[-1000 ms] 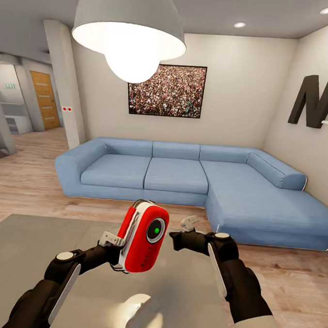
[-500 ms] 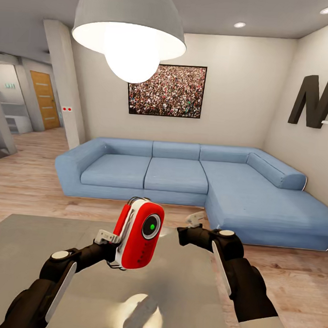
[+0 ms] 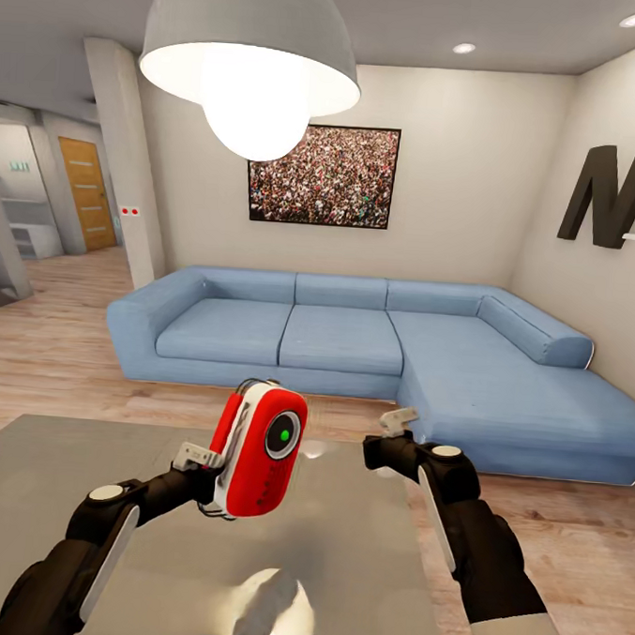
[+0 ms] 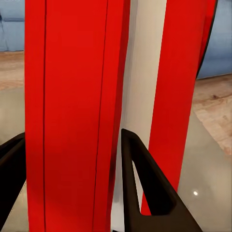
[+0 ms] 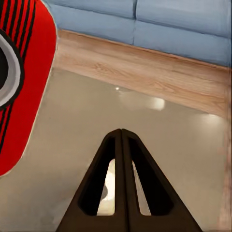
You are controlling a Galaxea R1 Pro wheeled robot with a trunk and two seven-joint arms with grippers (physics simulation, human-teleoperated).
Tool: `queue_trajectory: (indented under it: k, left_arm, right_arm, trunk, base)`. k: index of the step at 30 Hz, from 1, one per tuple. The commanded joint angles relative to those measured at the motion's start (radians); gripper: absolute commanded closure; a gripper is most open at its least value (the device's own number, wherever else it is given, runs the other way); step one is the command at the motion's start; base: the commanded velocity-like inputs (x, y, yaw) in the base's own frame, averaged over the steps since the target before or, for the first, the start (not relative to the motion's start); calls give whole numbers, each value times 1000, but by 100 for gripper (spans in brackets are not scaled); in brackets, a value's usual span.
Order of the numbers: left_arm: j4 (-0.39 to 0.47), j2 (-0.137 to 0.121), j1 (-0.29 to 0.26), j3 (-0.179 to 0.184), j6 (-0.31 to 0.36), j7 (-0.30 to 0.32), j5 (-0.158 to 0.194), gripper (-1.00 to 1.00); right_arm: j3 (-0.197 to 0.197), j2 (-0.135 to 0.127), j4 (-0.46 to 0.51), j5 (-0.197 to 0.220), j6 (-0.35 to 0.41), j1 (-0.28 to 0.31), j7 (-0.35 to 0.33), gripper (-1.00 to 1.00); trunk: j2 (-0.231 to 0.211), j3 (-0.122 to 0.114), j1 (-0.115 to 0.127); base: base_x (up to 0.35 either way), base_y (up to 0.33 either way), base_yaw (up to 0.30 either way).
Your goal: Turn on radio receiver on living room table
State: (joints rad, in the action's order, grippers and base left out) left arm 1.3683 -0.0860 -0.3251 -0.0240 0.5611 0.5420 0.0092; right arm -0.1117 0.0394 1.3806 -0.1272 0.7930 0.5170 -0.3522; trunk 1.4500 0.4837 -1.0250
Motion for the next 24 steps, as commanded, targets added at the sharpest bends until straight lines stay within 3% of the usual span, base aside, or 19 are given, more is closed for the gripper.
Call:
queue_trajectory:
  k: [1, 3, 4, 10, 15, 18, 24]
  left_arm:
    - [-4, -11, 0, -18, 1, 0, 9, 100]
    - [-6, -13, 0, -35, 1, 0, 9, 100]
    - [-7, -15, 0, -64, 1, 1, 9, 100]
    - [-7, -17, 0, -106, 0, 1, -3, 100]
    - [-9, -17, 0, -138, 0, 1, -27, 100]
    - [-15, -17, 0, -158, -1, 0, -44, 100]
    - [-88, -15, -3, -190, 4, -16, -87, 100]
  right_arm:
    - [24, -1, 0, 0, 0, 0, 19, 100]
    - [34, -1, 0, 0, 0, 0, 29, 100]
    - [41, -1, 0, 0, 0, 0, 45, 100]
    - [45, -6, 0, 0, 0, 0, 85, 100]
    - [46, -45, 0, 1, -1, 0, 104, 100]
    - [52, -56, 1, 1, 0, 0, 106, 100]
    - [128, -59, 17, 1, 1, 0, 108, 100]
  trunk:
    - [0, 0, 0]
    - [0, 0, 0]
    - [0, 0, 0]
    - [0, 0, 0]
    - [0, 0, 0]
    - [0, 0, 0]
    - [0, 0, 0]
  base:
    - [0, 0, 0]
    - [0, 0, 0]
    - [0, 0, 0]
    - [0, 0, 0]
    - [0, 0, 0]
    - [0, 0, 0]
    - [0, 0, 0]
